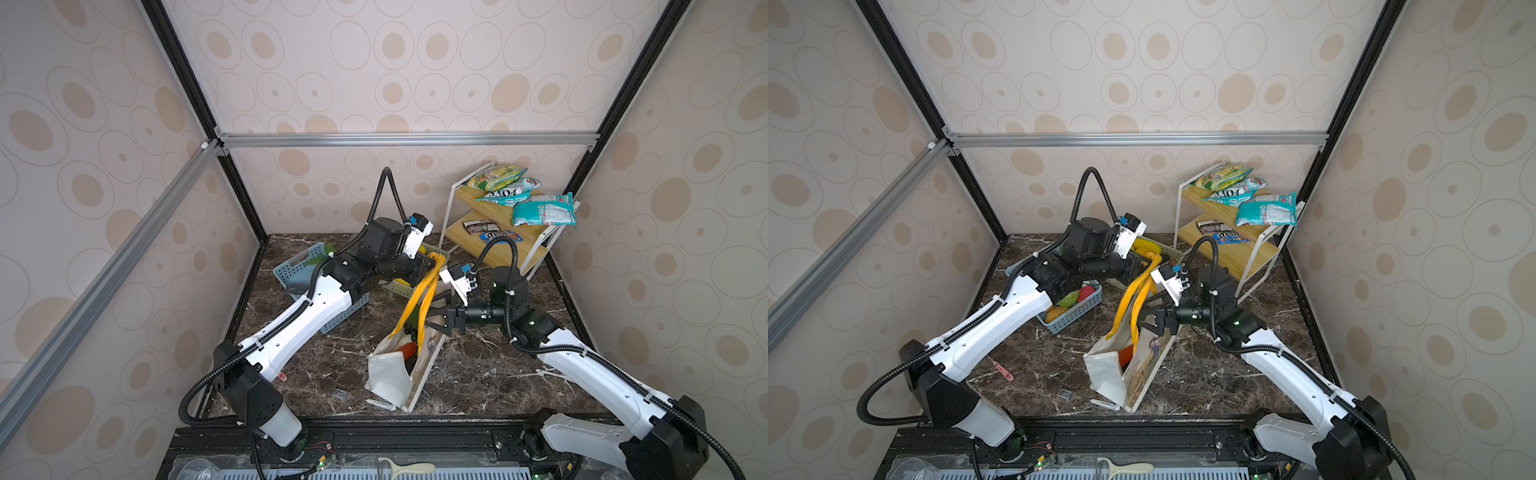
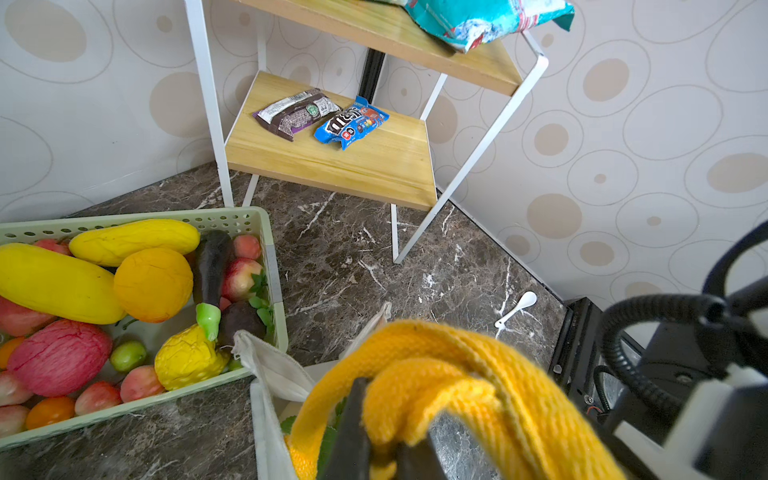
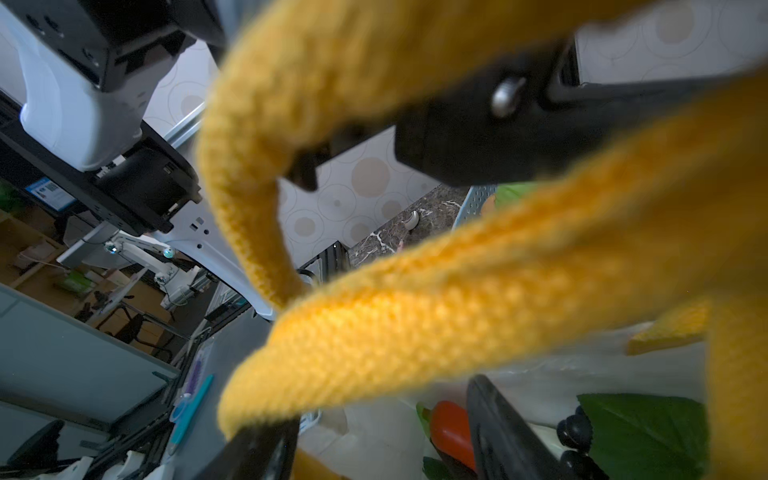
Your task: Place the food into the grocery bag and tie it
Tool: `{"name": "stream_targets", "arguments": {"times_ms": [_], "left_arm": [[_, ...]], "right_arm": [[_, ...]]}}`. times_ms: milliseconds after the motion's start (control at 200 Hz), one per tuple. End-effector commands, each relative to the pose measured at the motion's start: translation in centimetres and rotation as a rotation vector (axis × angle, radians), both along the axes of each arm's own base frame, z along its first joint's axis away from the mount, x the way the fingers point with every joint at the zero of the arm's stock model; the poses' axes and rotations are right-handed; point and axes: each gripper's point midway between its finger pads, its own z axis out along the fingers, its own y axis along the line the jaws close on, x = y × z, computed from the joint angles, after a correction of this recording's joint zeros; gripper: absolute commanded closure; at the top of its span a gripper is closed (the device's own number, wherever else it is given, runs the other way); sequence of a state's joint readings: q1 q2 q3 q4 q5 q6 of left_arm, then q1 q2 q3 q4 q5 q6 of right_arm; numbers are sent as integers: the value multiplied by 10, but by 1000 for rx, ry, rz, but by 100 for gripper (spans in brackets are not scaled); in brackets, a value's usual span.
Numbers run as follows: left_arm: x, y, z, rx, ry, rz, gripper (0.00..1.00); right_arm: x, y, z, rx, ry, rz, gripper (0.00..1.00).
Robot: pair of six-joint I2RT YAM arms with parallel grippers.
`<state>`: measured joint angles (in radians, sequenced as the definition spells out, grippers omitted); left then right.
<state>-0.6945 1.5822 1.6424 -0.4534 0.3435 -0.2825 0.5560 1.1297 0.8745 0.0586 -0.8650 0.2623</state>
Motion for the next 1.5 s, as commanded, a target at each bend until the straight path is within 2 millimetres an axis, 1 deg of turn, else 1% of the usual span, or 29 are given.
{"name": "stream_targets", "arguments": {"times_ms": [0,95,165,285,420,510,630,690,825,980,1070,1190,1280,1330,1495], "left_arm": [[12,-3,36,-127,-63,34,100],[9,-7,45,-185,-53,20,100],[8,-7,52,-206,-55,24,100],[12,-6,57,-215,-68,43,100],[17,-7,59,-220,-79,58,100],[20,-11,63,-237,-89,53,100],[25,-16,64,-248,-90,50,100],[28,-19,64,-251,-91,52,100],[34,-24,62,-257,-82,52,100],[33,-26,66,-278,-93,66,100],[33,-23,70,-288,-110,83,100],[33,-21,75,-301,-124,93,100],[34,-21,75,-299,-127,94,100],[35,-21,73,-294,-127,99,100],[42,-13,61,-248,-133,157,100]], "right_arm": [[-6,1,12,63,-213,-16,34],[13,-5,11,93,-278,-140,34],[17,-4,14,110,-300,-152,35],[13,3,22,131,-324,-90,37],[5,6,27,145,-365,-42,37],[1,6,25,144,-400,-14,37],[-7,8,20,140,-443,42,35],[-6,8,18,133,-458,38,34],[-3,10,24,151,-475,44,32],[19,12,35,185,-454,-55,31],[24,14,44,234,-427,-70,31],[32,19,51,271,-386,-83,32],[32,20,56,304,-379,-70,32],[27,21,59,317,-379,-43,32],[17,23,60,327,-384,14,31]]}}
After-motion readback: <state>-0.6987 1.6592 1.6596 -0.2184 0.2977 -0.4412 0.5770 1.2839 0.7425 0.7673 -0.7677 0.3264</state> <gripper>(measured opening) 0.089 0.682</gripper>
